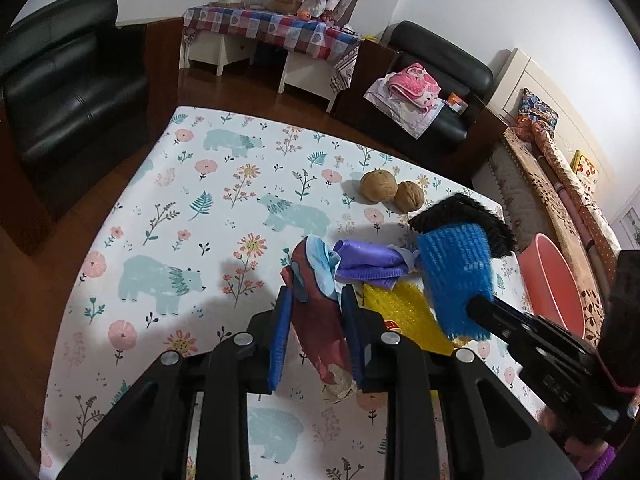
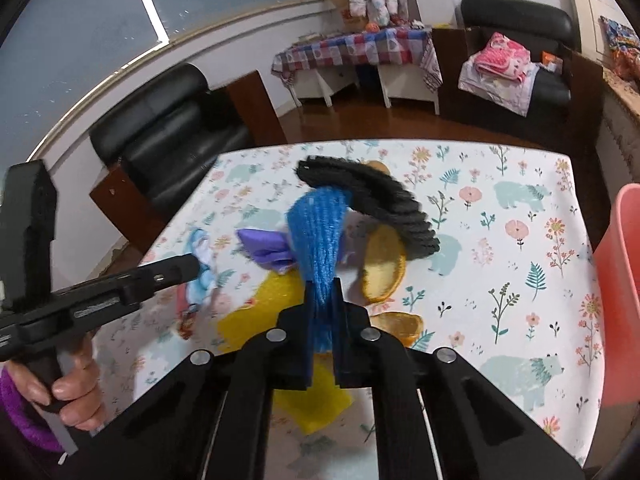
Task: Collect trash
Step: 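Carry the pink cloth and blue mesh with both tools over the pink bucket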
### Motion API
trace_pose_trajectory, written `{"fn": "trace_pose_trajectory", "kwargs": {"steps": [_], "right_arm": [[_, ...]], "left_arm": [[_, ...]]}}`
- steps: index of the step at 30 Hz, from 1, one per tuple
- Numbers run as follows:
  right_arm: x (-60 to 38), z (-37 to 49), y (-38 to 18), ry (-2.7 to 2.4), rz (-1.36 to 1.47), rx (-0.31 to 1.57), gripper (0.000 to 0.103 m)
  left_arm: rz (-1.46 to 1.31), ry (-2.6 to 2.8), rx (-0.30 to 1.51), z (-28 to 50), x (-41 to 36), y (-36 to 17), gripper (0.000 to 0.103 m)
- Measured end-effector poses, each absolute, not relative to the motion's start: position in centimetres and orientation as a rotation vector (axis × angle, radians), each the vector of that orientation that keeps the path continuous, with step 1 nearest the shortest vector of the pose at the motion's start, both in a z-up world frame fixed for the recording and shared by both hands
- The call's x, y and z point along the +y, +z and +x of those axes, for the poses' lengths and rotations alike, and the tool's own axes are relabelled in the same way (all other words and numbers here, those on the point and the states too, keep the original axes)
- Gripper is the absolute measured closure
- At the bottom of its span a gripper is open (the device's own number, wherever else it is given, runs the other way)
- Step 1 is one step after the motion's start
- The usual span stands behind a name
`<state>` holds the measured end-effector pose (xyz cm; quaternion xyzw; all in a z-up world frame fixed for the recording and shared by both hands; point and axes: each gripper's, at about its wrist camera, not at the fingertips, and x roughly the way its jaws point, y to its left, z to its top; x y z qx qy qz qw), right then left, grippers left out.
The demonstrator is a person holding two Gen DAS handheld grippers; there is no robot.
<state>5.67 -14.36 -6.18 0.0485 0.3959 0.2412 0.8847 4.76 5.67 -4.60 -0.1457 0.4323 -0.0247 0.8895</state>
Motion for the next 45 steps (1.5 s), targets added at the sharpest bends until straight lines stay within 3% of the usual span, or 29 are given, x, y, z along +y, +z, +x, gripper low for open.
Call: {"fn": "trace_pose_trajectory", "kwargs": {"steps": [15, 45], "right_arm": [[-18.6, 1.2, -2.9, 0.458, 0.182, 0.719, 0.096], [-30.2, -1.0, -2.3, 0.206, 0.350, 0.585, 0.096]], "left_arm": [[-0.229, -0.052, 0.859, 3.4, 3.1, -2.8, 0.079], [-0.118, -0.305, 0.751, 3.9, -8.4, 2.2, 0.078]]}}
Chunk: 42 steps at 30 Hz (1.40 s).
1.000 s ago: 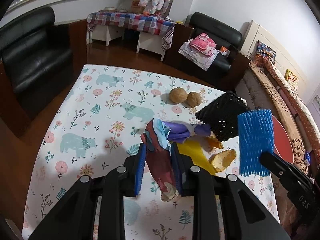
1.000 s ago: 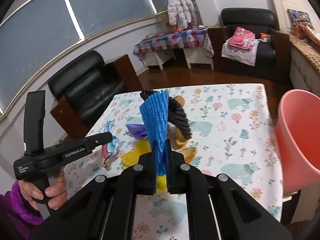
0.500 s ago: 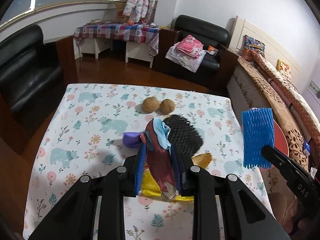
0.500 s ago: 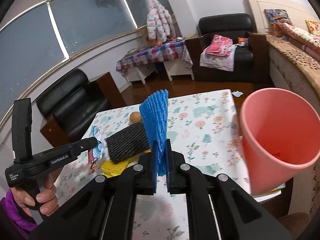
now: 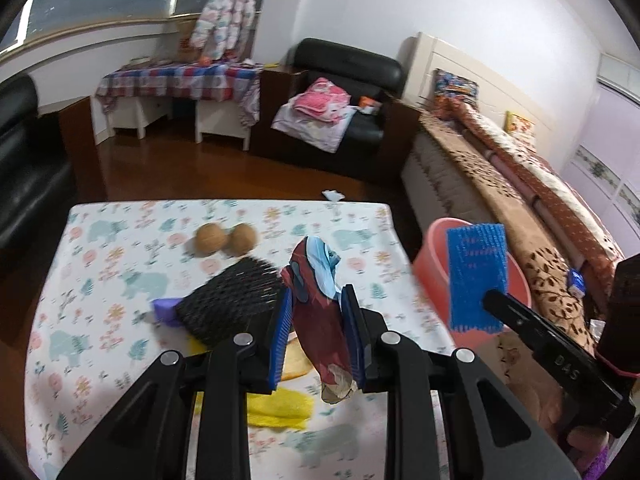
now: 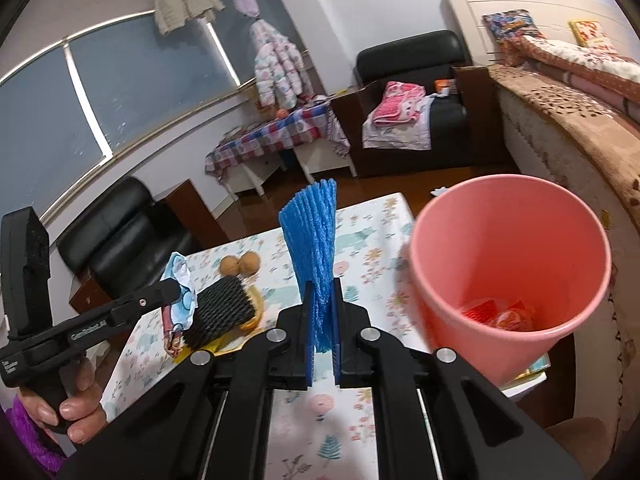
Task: Collect trash
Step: 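Carry the pink cloth and blue mesh with both tools over the pink bucket, then open both tools to drop the cloth and mesh into the bucket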
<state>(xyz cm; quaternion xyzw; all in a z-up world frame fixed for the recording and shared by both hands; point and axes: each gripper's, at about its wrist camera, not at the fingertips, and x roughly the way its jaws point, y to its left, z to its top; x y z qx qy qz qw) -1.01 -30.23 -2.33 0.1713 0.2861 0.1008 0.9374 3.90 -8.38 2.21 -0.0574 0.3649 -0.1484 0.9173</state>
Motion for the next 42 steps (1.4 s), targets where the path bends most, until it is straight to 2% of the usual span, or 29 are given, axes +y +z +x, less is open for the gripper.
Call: {"fn": "trace_pose_trajectory", "kwargs": {"steps": [14, 26, 42], "right_arm": [[-37.9, -1.4, -2.6, -0.038, 0.407, 0.529, 0.096], [-41.5, -0.4, -4.8, -0.109, 0.441, 0.561, 0.096], [-42.5, 1.0, -6.8, -0.121, 0.450, 0.613, 0.096]], "left_arm": [[-0.090, -0.558, 0.716, 5.8, -18.6, 3.8, 0.078], [0.005, -0.630, 0.760, 8.2, -27.7, 1.3, 0.078], [0.071, -0.601, 0.799, 10.2, -30.5, -1.5, 0.074]]}}
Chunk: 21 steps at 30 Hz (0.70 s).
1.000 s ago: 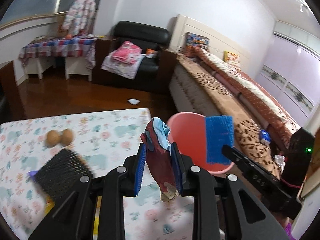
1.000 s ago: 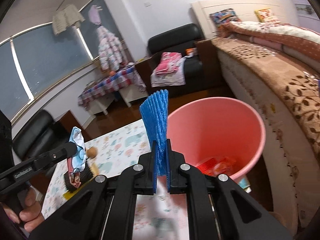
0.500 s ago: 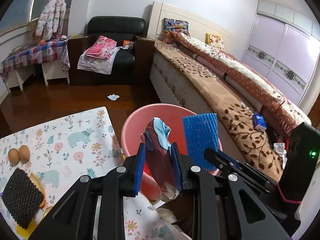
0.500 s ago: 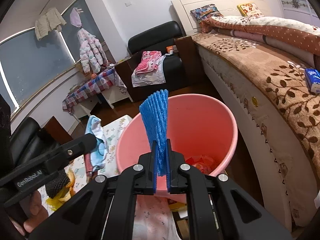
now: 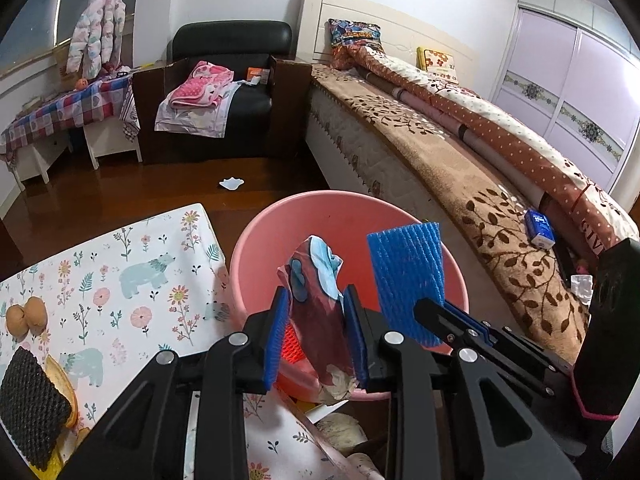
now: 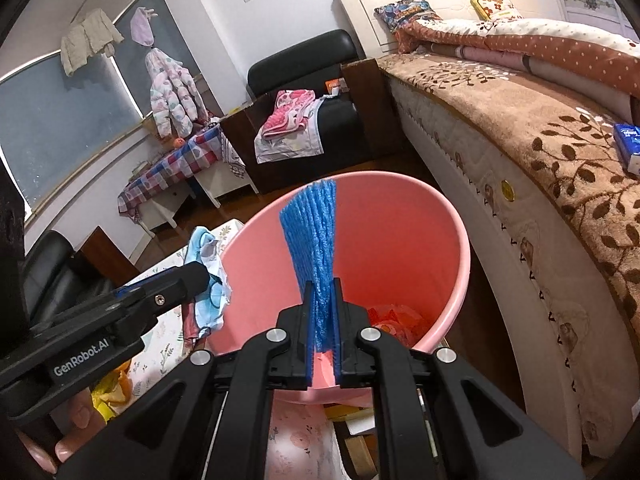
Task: Collect trash
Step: 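Open both tools to drop the cloth and mesh into the bucket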
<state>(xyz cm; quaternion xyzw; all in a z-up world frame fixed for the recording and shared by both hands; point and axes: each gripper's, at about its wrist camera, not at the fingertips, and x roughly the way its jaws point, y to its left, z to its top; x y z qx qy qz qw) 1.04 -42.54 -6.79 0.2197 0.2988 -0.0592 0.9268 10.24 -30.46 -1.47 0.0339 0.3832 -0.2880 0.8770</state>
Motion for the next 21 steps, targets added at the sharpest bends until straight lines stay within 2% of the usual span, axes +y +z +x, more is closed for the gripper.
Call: {"fn": "trace_pose_trajectory", "kwargs": {"steps": [2, 5, 6, 9, 10, 21], "right_arm": [[-42.6, 1.2, -7.0, -0.125, 0.458, 0.627, 0.096], [-42.7, 1.4, -7.3, -0.130, 0.463, 0.640, 0.095], [-42.8, 1.4, -7.4, -0.131, 0.462, 0.641, 0.092], [-42.8, 1.2, -7.4, -0.132, 0.466, 0.629, 0.074], [-42.8, 1.2, -7.4, -0.135, 0.466, 0.625, 0.072], [-42.8, 0.9, -7.0, -0.136, 0.455, 0.617, 0.071]], "left_arm": [[0.076, -0.599, 0.794, 10.2, -30.6, -1.5, 0.071], [0.086, -0.591, 0.777, 9.9, -30.9, -1.4, 0.061], [0.087, -0.589, 0.771, 9.9, -30.9, -1.4, 0.059], [0.090, -0.587, 0.760, 9.7, -30.8, -1.2, 0.056], [0.089, -0.586, 0.758, 9.7, -30.8, -1.1, 0.055], [0.081, -0.574, 0.724, 8.9, -29.8, 0.2, 0.051]]}}
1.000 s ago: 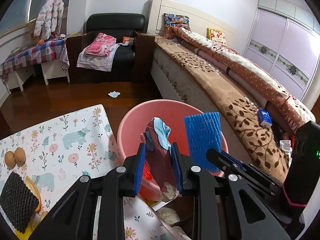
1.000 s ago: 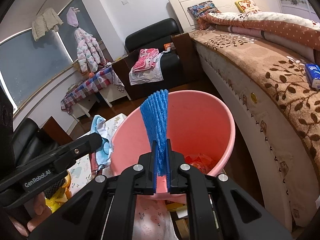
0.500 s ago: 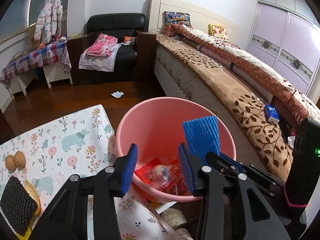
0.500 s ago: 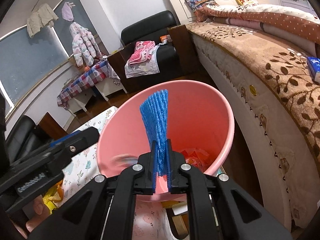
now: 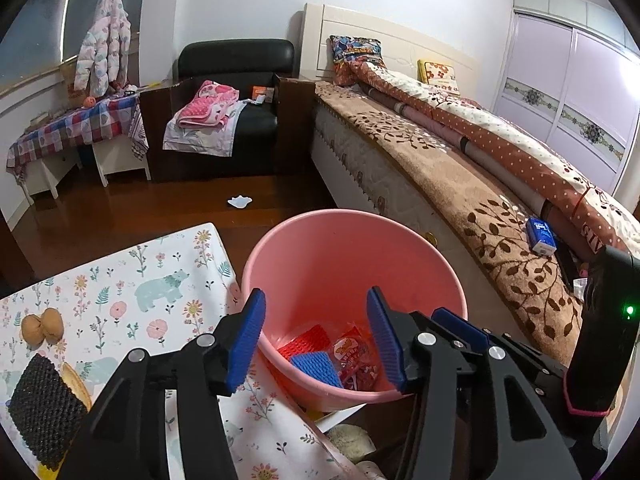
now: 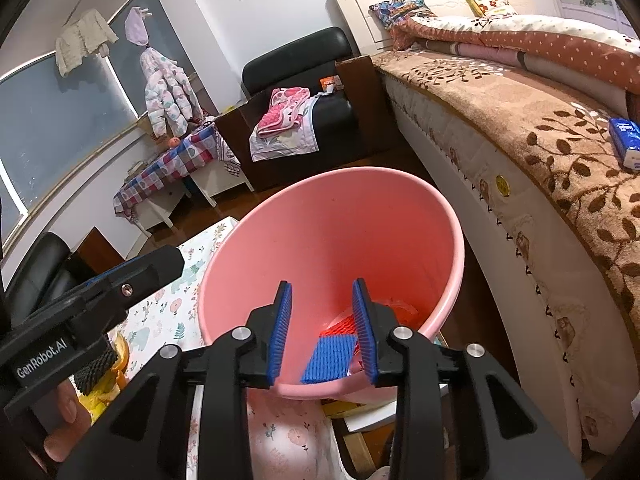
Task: Collect trash
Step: 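Open both tools to drop the cloth and mesh into the bucket, then move both tools back over the table toward the remaining trash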
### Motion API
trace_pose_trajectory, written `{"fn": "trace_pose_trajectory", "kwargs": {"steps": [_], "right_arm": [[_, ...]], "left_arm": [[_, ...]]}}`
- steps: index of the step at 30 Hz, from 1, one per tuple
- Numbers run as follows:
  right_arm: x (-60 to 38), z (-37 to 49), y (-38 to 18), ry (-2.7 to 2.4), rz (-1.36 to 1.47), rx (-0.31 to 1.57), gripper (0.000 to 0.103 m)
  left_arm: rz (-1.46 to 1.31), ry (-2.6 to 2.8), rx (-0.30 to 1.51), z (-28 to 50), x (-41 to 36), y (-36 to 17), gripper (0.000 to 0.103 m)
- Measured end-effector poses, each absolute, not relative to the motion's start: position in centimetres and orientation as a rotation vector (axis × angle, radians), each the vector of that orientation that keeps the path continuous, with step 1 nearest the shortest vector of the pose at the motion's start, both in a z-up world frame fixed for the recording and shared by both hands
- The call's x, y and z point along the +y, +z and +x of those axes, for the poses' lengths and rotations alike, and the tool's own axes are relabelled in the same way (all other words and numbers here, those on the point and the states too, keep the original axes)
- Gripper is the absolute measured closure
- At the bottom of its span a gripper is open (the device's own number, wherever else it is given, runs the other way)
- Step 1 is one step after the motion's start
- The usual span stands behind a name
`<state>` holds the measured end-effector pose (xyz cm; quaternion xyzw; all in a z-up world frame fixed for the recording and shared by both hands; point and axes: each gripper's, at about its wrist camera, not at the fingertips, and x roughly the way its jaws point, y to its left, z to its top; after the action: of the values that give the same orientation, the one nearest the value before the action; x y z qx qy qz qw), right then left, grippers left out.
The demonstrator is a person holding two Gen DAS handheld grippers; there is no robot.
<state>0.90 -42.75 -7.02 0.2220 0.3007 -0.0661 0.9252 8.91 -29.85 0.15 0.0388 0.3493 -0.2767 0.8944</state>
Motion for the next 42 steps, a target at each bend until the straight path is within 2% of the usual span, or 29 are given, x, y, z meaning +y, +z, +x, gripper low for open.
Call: {"fn": "trace_pose_trajectory", "kwargs": {"steps": [27, 42], "right_arm": [[-34.7, -1.3, -3.3, -0.014, 0.345, 0.606, 0.071], [-28.7, -0.9, -3.3, 0.108, 0.318, 0.645, 0.070]], "left_arm": [[0.004, -0.430, 0.692, 5.5, -20.0, 3.4, 0.047], [-0.037, -0.381, 0.706, 5.2, -13.4, 2.3, 0.047]]}}
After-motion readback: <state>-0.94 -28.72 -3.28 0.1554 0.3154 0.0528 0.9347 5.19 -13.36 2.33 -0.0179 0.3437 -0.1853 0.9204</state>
